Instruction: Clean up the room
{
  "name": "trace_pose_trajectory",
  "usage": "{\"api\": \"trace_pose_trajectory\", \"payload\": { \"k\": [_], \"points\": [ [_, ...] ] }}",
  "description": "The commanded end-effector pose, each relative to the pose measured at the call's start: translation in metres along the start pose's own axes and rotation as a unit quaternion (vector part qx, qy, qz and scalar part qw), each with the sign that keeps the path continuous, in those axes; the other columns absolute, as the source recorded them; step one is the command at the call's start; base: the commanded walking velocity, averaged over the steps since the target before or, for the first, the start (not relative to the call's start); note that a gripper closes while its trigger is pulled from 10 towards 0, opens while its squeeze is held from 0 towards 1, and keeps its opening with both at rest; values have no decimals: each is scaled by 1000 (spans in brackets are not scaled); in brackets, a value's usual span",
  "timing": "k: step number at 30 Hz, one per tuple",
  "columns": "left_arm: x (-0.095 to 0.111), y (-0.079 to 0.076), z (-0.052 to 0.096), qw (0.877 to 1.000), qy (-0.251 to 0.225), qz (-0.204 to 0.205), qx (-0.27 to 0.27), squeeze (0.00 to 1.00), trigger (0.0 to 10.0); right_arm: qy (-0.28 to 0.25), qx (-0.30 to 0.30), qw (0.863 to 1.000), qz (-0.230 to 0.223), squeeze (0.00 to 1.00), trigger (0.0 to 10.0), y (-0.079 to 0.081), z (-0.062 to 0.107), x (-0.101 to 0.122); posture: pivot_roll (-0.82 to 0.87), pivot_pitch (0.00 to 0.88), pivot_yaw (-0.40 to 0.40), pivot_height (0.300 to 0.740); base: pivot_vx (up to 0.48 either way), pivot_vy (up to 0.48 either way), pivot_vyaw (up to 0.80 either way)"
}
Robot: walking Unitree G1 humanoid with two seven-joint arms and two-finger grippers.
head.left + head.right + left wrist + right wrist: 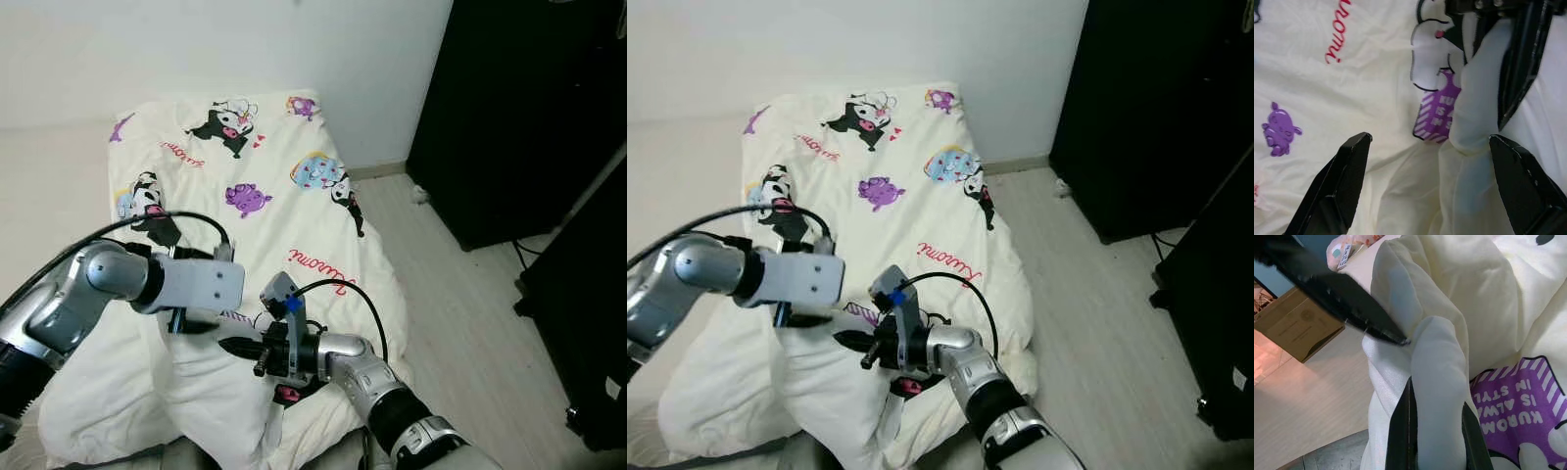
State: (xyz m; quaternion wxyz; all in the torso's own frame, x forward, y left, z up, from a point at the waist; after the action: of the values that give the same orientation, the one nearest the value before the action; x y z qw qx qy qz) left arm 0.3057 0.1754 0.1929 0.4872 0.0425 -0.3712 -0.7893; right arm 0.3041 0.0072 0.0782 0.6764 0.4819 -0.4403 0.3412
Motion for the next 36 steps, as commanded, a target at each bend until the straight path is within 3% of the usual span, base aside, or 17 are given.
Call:
{"api": "trace_pose_trajectory", "payload": {
  "k": [1, 7, 15, 16, 31, 32, 33, 34, 36],
  "points": [
    [2, -10, -6, 999, -2, -2, -33, 0, 10000, -17, 43, 999, -15, 0, 10000, 25, -24, -3, -54, 159, 23, 566, 0, 0, 0],
    [-9, -23, -8, 996, 34, -4, -82, 0, 10000, -19, 41, 999, -15, 0, 10000, 25, -25, -2, -56, 157, 27, 566, 0, 0, 0],
    [-18, -20, -10, 995, 62, -6, -76, 0, 10000, -19, 42, 999, -15, 0, 10000, 25, -25, -2, -58, 152, 30, 566, 0, 0, 0],
    [-19, -19, -11, 995, 63, -7, -73, 0, 157, -19, 42, 999, -15, 0, 10000, 26, -25, -2, -58, 148, 32, 566, 0, 0, 0],
    [-22, -19, -11, 995, 66, -3, -80, 0, 0, -35, 29, 998, -31, 0, 10000, 22, -25, 3, -60, 142, 36, 566, 0, 0, 0],
    [-23, -20, -10, 995, 67, -1, -81, 0, 0, -51, 27, 997, -46, 267, 10000, 21, -24, 7, -61, 142, 38, 566, 0, 0, 0],
    [-24, -20, -10, 994, 68, 0, -81, 0, 0, -63, 27, 996, -55, 267, 10000, 20, -23, 10, -61, 142, 38, 566, 0, 0, 0],
    [-27, -22, -9, 994, 70, 6, -81, 0, 0, -102, 33, 991, -80, 1000, 10000, 17, -20, 20, -61, 143, 40, 566, 0, 0, 0],
    [-29, -22, -8, 994, 72, 9, -81, 0, 0, -116, 37, 989, -88, 1000, 10000, 17, -18, 24, -61, 143, 41, 566, 0, 0, 0]
  ]
}}
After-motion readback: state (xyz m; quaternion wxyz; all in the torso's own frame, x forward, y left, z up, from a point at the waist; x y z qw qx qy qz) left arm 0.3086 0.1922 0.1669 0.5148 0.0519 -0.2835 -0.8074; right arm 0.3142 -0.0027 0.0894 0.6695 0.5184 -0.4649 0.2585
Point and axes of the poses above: a point about 5 cm out from each wrist's last joint towards the gripper, its own z axis pointing back from the gripper into the wrist, its own x axis along the axis of the wrist's last joint, y = z × x, the point moved 1 cm from there along -z, pointing out of the wrist towards the gripper, and after that the axes turned 6 degrees about -z, right-handed, at the moved point
